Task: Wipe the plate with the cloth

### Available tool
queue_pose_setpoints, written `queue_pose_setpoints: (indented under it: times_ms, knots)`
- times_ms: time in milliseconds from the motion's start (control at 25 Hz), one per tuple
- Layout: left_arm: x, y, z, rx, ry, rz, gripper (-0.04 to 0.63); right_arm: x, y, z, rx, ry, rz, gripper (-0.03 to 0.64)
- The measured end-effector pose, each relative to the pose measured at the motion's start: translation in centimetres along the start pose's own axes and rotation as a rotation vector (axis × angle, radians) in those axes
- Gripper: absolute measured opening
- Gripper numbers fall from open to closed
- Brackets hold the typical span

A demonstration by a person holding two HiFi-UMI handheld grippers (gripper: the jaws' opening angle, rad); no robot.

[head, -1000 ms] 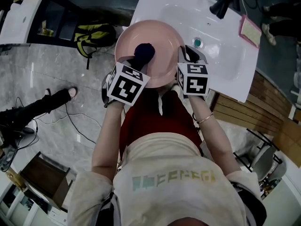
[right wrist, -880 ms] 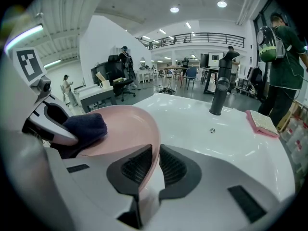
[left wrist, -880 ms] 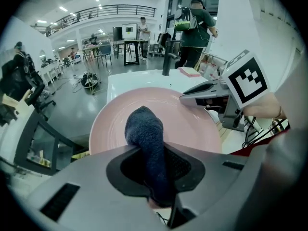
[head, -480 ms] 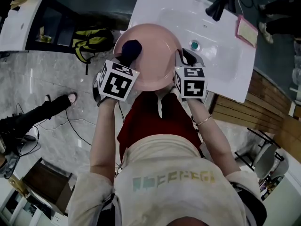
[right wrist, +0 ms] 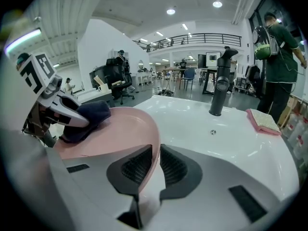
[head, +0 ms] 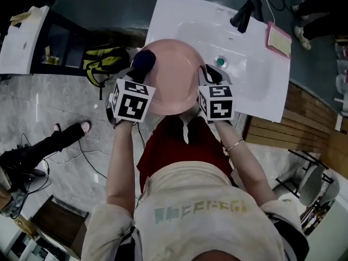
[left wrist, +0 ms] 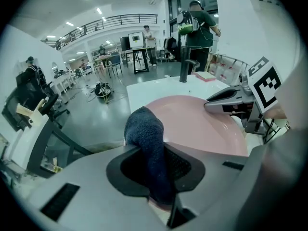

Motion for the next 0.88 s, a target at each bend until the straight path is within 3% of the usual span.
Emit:
queue_pose_setpoints:
  times_ms: [440,880]
  knots:
    - [0.0,-3.5,1.5,-0.036,-0.047,-0.156,0.080,0.4,-1.5,-0.3,0.017,0.004,-0.073,0.069]
    - [-1.5,-6.9,2.4,-0.120,-0.029,-0.351,0.080,-1.7,-5.5,0.2,0.035,0.022,-0.199,0.069]
Point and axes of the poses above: the fingertips, and each gripper's own axes: x forward along the fingers, z to its left, y out of its underside, the point moved 3 cm from there along -x, backward along the fingers, and after that the axes turned 15 degrees about -z, right-handed, at the moved point
